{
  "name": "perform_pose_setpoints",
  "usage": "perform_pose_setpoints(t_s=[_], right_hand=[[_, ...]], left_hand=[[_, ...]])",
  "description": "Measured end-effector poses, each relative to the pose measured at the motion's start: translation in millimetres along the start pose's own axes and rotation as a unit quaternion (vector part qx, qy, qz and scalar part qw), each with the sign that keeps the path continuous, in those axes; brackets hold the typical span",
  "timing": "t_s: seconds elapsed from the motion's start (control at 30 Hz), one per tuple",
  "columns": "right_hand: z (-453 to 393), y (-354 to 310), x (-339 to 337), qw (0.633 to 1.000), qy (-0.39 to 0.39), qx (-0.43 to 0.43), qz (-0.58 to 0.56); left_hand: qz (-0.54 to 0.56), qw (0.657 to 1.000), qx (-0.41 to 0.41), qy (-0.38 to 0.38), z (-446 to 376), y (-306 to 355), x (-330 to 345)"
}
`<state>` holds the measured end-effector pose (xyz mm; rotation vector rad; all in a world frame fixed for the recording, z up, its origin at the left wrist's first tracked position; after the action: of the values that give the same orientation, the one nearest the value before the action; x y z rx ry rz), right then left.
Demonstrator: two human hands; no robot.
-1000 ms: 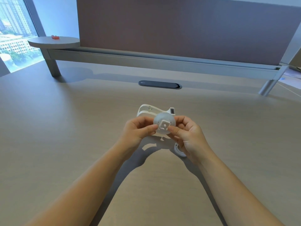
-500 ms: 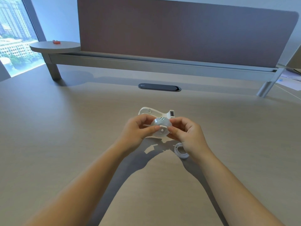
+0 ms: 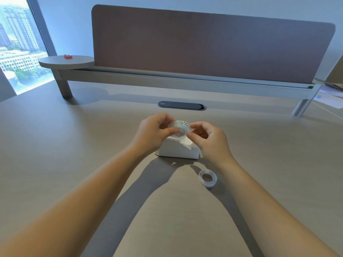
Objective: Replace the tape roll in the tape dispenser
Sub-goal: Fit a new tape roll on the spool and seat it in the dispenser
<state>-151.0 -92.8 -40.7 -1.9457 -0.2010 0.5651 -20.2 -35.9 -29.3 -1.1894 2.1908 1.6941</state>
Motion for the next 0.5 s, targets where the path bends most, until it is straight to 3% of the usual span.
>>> perform_pose_setpoints(t_s=[0.13, 0.5], right_hand=[[-19, 5, 6, 0.999, -0.013, 0.012, 0.041], [-33, 21, 21, 0.994, -0.06, 0.02, 0.088]], left_hand=[[-0.011, 0.998, -0.028, -0.063, -19, -6, -2], [-0.066, 0.993, -0.034, -0.094, -32, -29, -3]])
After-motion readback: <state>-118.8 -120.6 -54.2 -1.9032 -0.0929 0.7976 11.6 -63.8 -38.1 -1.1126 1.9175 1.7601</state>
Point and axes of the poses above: each hand's wrist, its own z-axis away from the middle knuckle, its own x-axis out of the palm, y = z × x, the point moved 5 cm from there along -z, towards the middle knuckle, and after that the axes turned 4 degrees about -z, right-handed, at the moved point
